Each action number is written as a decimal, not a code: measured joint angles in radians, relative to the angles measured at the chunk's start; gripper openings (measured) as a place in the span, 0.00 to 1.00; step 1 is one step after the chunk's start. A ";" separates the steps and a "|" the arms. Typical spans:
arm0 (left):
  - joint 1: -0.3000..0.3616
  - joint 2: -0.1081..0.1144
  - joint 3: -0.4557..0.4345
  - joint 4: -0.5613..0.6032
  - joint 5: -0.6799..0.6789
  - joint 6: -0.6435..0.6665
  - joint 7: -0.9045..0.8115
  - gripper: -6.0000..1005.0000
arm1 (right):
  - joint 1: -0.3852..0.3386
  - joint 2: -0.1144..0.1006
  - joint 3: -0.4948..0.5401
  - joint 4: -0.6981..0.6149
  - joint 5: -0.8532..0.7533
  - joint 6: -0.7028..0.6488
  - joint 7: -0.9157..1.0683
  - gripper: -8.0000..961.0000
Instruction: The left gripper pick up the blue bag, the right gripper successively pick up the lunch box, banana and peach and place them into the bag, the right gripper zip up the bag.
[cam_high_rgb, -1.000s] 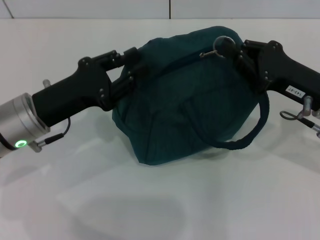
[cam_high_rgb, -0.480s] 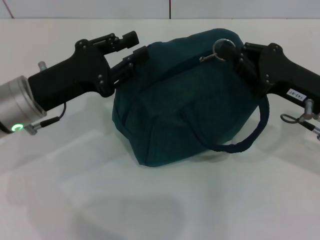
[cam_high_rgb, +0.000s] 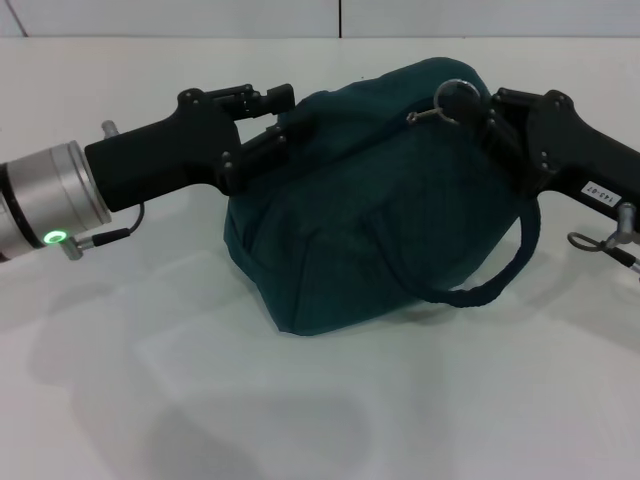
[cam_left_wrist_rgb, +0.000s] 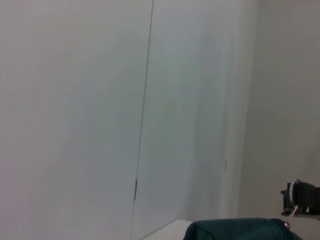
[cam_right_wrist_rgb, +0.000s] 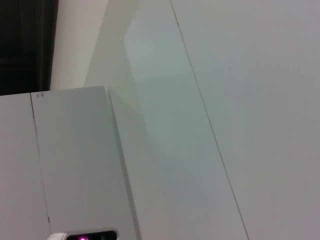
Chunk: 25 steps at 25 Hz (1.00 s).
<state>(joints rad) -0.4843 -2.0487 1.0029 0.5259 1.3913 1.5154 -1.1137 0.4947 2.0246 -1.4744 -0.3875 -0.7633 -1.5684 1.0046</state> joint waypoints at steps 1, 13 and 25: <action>-0.002 0.001 0.000 0.000 0.003 0.000 -0.005 0.37 | 0.000 0.000 0.000 0.000 0.000 0.000 0.000 0.02; -0.010 0.006 -0.001 0.025 0.044 0.006 -0.015 0.12 | -0.008 -0.001 0.004 -0.004 0.003 -0.012 0.004 0.02; 0.009 0.008 -0.003 0.021 0.044 0.009 -0.023 0.06 | -0.069 -0.005 0.085 -0.001 0.028 -0.058 0.002 0.02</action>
<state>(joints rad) -0.4751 -2.0406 1.0001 0.5470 1.4351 1.5242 -1.1372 0.4256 2.0193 -1.3895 -0.3882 -0.7352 -1.6265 1.0066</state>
